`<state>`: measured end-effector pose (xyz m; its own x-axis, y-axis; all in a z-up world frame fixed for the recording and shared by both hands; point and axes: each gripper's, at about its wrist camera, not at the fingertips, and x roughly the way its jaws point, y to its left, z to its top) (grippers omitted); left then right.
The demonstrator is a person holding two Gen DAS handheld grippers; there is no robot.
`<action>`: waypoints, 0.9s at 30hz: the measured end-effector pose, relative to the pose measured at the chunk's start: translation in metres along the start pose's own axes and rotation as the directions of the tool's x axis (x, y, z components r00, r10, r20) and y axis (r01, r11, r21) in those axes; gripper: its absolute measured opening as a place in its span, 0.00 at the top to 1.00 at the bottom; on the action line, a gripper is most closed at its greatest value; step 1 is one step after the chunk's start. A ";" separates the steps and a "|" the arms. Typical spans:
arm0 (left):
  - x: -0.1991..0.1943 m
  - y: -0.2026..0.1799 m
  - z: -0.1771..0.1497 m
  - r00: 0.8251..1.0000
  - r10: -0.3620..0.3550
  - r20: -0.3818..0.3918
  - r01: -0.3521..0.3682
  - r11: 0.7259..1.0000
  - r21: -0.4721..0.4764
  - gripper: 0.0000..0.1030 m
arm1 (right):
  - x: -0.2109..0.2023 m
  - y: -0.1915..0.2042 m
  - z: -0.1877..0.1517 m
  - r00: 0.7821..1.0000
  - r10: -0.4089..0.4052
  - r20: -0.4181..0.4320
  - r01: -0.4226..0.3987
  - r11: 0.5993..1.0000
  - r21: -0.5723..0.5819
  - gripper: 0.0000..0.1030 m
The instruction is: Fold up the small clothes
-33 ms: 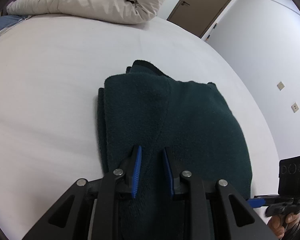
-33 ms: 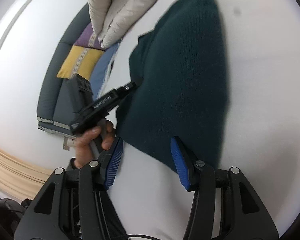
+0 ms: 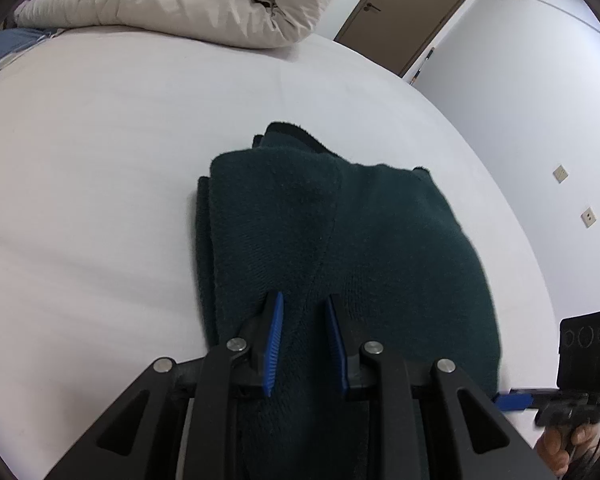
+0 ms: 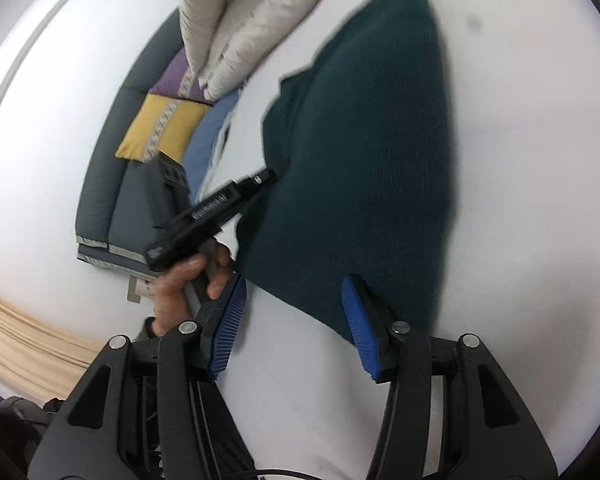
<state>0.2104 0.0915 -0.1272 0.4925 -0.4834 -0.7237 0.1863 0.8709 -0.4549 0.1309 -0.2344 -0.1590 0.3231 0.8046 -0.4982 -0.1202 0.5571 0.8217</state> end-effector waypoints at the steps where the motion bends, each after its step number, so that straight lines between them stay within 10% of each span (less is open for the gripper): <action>1: -0.005 0.001 0.001 1.000 -0.009 0.000 0.009 1.000 -0.013 0.75 | -0.004 0.002 0.003 1.000 -0.009 0.015 0.009 1.000 -0.007 0.51; 5: -0.053 0.022 0.006 0.996 -0.022 0.091 0.030 0.996 -0.089 0.50 | -0.035 -0.003 0.023 0.992 -0.063 0.113 0.061 0.998 0.016 0.24; 14: -0.021 0.073 0.009 0.985 -0.146 -0.091 0.116 0.955 -0.274 0.49 | -0.023 -0.065 0.061 0.996 -0.054 0.077 0.034 0.970 0.242 0.24; 27: 0.025 0.081 0.028 0.954 -0.262 -0.146 0.186 0.899 -0.396 0.50 | 0.033 -0.066 0.086 0.998 -0.055 -0.001 0.054 0.974 0.220 0.26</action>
<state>0.2616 0.1524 -0.1669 0.2966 -0.7023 -0.6472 -0.0772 0.6578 -0.7492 0.2303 -0.2620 -0.2057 0.3287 0.7726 -0.5432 0.1070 0.5410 0.8342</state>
